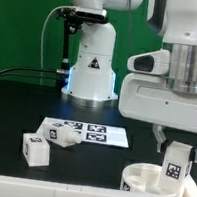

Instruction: Assemble stool

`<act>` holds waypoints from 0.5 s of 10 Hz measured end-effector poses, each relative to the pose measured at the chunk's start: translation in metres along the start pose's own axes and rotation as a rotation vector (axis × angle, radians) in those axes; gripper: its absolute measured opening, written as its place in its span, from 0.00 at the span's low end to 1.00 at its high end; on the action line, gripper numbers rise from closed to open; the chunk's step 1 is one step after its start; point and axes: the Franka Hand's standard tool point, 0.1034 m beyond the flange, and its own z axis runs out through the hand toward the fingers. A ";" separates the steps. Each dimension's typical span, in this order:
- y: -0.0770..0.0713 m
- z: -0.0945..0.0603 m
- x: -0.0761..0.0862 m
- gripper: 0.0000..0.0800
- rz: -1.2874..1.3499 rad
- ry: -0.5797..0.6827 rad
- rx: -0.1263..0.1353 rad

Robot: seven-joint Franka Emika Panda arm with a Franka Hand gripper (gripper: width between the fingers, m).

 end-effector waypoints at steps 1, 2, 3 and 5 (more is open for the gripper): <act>0.002 -0.002 0.004 0.42 0.085 -0.009 0.020; 0.001 -0.002 0.002 0.42 0.297 -0.017 0.034; 0.000 0.000 -0.001 0.42 0.463 -0.019 0.048; -0.004 0.002 -0.004 0.42 0.802 -0.037 0.096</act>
Offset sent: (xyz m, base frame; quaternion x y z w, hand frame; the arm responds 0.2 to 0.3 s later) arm -0.0043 0.0086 0.0036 0.0689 0.0190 0.3892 0.9184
